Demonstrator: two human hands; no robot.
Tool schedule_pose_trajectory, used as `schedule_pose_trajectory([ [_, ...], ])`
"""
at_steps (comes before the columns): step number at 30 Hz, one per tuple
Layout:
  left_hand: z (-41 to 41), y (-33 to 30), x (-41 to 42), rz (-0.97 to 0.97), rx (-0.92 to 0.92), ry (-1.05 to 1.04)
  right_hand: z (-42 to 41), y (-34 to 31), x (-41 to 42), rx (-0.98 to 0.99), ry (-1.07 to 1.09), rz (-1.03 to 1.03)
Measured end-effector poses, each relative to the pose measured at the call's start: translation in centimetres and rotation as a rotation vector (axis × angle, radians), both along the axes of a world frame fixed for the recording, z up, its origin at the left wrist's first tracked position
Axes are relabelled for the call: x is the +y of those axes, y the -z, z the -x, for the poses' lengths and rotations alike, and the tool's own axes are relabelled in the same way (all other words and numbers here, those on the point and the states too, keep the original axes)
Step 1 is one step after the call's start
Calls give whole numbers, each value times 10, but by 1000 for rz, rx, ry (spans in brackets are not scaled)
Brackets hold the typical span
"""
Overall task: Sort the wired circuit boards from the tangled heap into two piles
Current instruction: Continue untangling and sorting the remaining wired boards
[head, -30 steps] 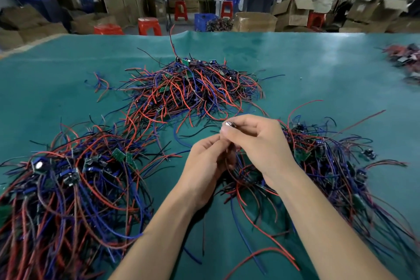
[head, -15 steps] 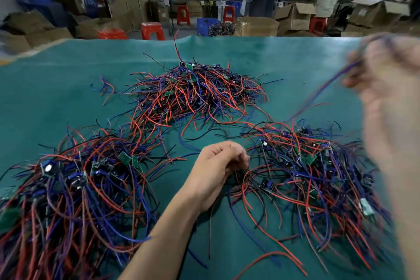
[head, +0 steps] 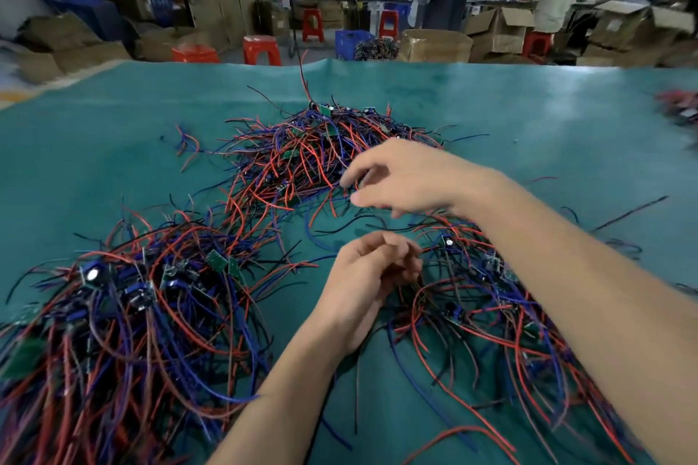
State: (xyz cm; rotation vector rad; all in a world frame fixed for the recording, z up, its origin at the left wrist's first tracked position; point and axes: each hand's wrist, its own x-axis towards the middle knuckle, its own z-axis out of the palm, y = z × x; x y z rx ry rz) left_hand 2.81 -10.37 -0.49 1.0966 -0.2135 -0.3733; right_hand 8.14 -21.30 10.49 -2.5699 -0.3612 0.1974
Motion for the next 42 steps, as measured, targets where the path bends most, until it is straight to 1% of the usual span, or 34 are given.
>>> schedule_pose_trajectory([
  [1,0,0,0,2,7,-8,-15,8,16,66,8,-71],
  [3,1,-1,1,3,23,-32,-37,21,40,149,59,-93],
  [5,0,-2,3,10,43,-55,-52,34,48,97,123,-141],
  [8,0,-3,4,10,70,-78,-57,35,40,-32,276,-451],
  [12,0,-6,3,42,131,-107,-32,16,10,-95,437,-877],
  [13,-1,-7,2,69,158,-119,-20,12,0,-123,461,-955],
  [14,-2,-7,3,103,184,-130,-7,10,-9,-175,478,-979],
  [17,-3,-8,3,199,247,-139,39,17,-33,-323,451,-894],
  [19,-3,-9,2,218,266,-145,68,30,-40,-318,383,-831],
  [21,-3,-8,1,206,262,-149,89,46,-39,-230,313,-774],
  [24,-5,-6,2,175,248,-140,105,64,-31,-46,184,-649],
  [27,-5,-4,1,111,201,-117,110,74,-22,46,67,-501],
  [31,-1,-2,-2,73,128,-128,112,79,-12,111,-7,-453],
  [33,0,-1,-1,72,127,-133,112,80,-14,207,-7,-445],
  [35,0,-1,0,78,125,-120,113,81,-19,332,-12,-499],
  [36,0,-1,0,81,117,-117,113,81,-22,352,4,-525],
  [38,0,0,-1,78,79,-133,110,83,-26,263,129,-557],
  [40,1,3,-2,14,-6,-165,106,86,-28,78,338,-613],
  [42,2,6,-3,-108,-119,-181,100,89,-29,-110,536,-725],
])
